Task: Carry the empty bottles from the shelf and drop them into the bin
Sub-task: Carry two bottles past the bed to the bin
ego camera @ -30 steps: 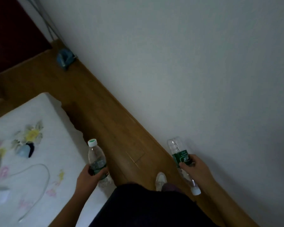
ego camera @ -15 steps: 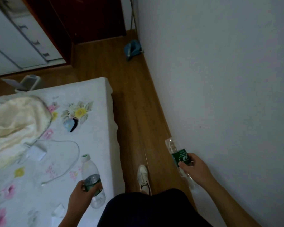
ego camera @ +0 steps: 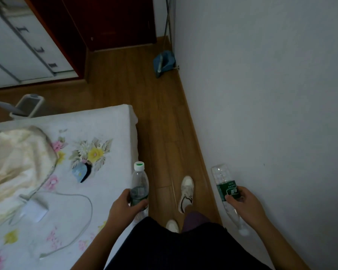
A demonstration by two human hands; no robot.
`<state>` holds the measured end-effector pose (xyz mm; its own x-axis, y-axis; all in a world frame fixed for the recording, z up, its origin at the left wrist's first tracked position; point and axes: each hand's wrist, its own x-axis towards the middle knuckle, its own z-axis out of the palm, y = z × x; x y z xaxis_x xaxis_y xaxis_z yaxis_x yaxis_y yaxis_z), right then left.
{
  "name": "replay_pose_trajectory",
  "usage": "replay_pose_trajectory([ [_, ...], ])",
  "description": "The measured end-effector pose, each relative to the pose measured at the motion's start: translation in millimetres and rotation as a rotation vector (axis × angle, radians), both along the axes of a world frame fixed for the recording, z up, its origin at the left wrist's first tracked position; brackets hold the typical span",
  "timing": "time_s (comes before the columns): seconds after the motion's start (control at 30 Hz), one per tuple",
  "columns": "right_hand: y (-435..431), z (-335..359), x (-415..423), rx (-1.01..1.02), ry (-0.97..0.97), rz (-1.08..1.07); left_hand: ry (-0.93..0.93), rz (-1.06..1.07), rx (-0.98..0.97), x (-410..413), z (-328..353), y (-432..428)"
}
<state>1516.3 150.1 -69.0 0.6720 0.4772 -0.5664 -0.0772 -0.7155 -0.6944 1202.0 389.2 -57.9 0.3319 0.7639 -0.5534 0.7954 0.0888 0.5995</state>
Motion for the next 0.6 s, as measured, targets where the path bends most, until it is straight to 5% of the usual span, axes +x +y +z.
replay_pose_trajectory([
  [0.6, 391, 13, 156, 0.107, 0.1, 0.451, 0.082, 0.617, 0.006, 71, 8, 203],
])
